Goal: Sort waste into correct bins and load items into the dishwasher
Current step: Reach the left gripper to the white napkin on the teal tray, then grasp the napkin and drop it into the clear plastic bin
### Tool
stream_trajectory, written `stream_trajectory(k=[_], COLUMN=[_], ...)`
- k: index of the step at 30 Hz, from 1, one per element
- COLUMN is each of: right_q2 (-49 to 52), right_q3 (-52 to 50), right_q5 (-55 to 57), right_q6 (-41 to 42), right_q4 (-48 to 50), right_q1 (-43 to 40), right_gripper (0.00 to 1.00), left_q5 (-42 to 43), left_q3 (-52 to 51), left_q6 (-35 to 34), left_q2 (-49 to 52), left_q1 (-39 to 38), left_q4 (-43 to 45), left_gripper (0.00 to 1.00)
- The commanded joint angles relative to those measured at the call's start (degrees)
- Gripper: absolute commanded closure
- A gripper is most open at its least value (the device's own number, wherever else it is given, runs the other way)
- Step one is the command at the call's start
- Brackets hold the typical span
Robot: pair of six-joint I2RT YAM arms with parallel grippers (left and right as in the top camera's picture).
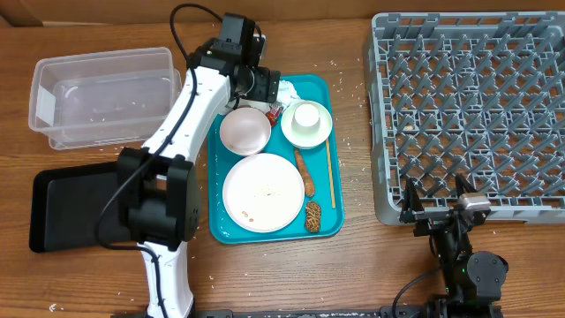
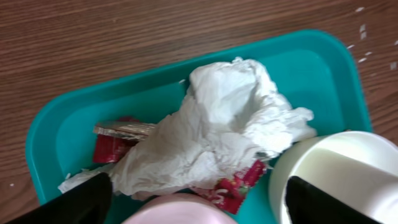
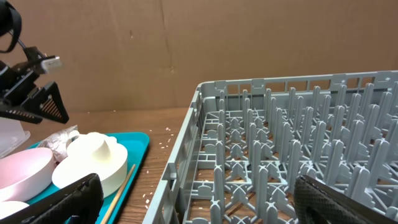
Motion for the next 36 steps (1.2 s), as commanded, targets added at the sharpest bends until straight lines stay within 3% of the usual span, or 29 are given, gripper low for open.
stream_trajectory(k=[1,9,14,22,27,33,36], right_q2=[-0.4,-0.4,-0.4,-0.4,-0.4,-0.4,-0.4], right_q3=[-0.6,-0.6,-0.6,-0.6,-0.6,-0.6,-0.6], right_q5=[0.5,0.5,0.5,0.5,0.5,0.5,0.5], right_q6=[-0.2,-0.2,-0.2,-0.2,-0.2,-0.2,-0.2], right_q4=[0.2,0.2,0.2,0.2,0.2,0.2,0.2], right_q1=[-0.3,-0.3,-0.3,-0.3,-0.3,-0.3,-0.3], right_gripper=[0.0,0.0,0.0,0.0,0.0,0.0,0.0], left_q5=[-4.7,-6.4,-8.5,-8.8,-10.5,-10.4,-10.4], left_q3=[1.3,1.2,1.2,1.2,1.2,1.2,1.4], left_q6=[-0.4,-0.4,-0.3,-0.3,-0.1,-0.1,-0.1], left_q2=[1.2,4.6,5.6,5.6,5.6,5.6,5.5], left_q1=[-0.3,-0.3,-0.3,-0.3,-0.3,-0.3,-0.3], left_q4=[0.0,-0.6,-0.7,0.7,1.5,0.8,0.7], left_gripper=[0.14,0.15,0.28,0.33,0.55,0.71,0.87])
